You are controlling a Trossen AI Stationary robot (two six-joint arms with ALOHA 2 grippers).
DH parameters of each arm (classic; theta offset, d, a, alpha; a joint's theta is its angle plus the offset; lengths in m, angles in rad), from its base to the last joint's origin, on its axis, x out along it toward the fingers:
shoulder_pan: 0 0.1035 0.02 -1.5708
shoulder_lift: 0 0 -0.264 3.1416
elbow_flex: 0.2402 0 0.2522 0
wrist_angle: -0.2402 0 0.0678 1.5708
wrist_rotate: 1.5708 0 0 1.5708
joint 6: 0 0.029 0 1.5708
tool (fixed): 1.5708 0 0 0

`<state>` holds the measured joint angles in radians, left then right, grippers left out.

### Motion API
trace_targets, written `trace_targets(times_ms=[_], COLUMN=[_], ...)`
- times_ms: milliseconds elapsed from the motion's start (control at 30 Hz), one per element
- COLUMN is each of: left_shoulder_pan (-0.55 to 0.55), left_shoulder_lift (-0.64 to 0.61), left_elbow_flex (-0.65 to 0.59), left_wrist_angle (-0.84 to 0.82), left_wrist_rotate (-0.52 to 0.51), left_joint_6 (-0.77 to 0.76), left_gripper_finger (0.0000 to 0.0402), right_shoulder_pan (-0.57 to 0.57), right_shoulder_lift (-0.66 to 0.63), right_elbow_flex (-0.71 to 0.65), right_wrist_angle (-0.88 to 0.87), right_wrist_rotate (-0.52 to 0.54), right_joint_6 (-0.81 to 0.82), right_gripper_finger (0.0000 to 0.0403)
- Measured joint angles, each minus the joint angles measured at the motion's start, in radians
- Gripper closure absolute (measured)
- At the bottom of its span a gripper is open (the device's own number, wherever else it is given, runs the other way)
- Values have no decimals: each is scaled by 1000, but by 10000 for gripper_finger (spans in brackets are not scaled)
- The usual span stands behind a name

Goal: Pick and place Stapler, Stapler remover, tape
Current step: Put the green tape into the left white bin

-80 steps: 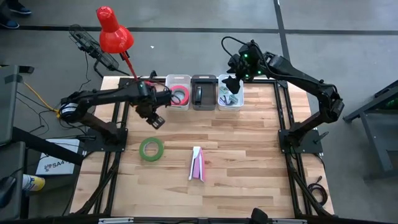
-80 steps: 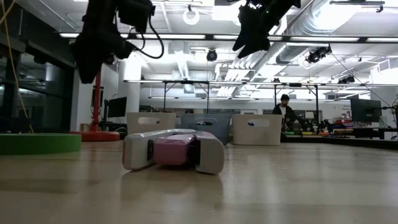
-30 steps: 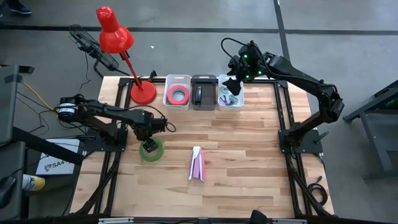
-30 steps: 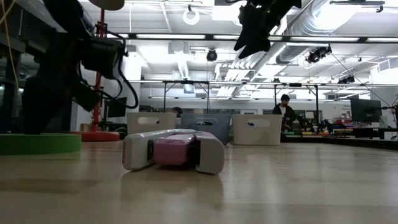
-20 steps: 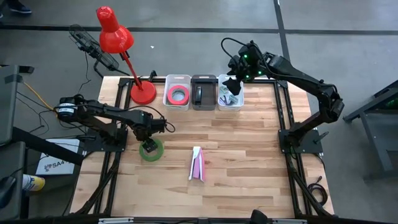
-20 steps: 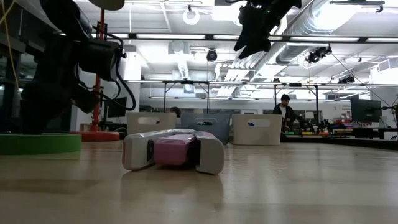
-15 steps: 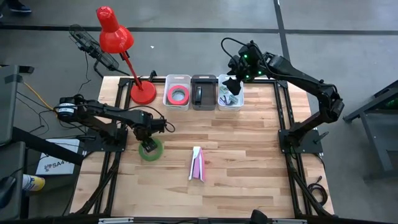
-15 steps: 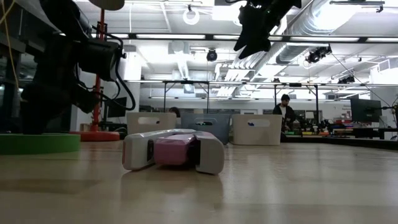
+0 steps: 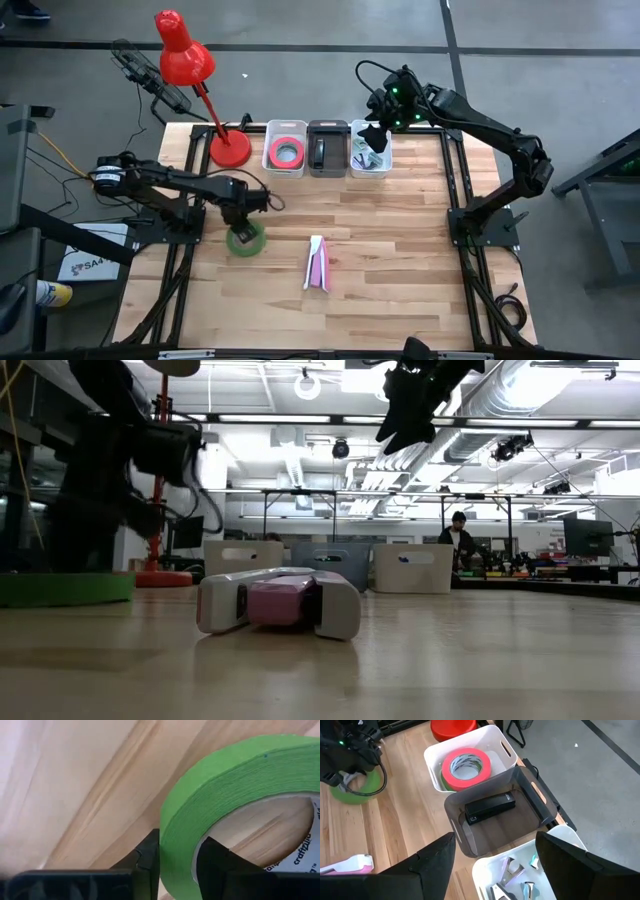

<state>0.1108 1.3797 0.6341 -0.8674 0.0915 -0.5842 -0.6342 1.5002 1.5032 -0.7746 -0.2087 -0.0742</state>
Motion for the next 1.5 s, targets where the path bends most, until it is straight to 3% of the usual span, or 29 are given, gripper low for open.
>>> trace_targets(times_ms=[333, 600, 967, 1167, 1500], left_shoulder_pan=[1, 1, 3, 75, 283], left_shoulder_lift=[-1, -1, -1, -2, -2], left_elbow_flex=[161, 281, 357, 379, 436], left_wrist_angle=[33, 20, 50, 58, 59], left_wrist_rotate=[-70, -186, -281, -293, -285], left_joint_6=[-104, -294, -506, -539, -467], left_gripper_finger=[319, 319, 319, 319, 319], right_shoulder_pan=[0, 0, 0, 0, 0], right_shoulder_lift=[0, 0, 0, 0, 0], right_elbow_flex=[0, 0, 0, 0, 0], right_wrist_angle=[-2, -2, -2, -1, -1], right_wrist_rotate=[0, -3, -3, -4, -4], right_joint_6=[-3, -19, -36, -58, -67], right_gripper_finger=[136, 135, 136, 135, 135])
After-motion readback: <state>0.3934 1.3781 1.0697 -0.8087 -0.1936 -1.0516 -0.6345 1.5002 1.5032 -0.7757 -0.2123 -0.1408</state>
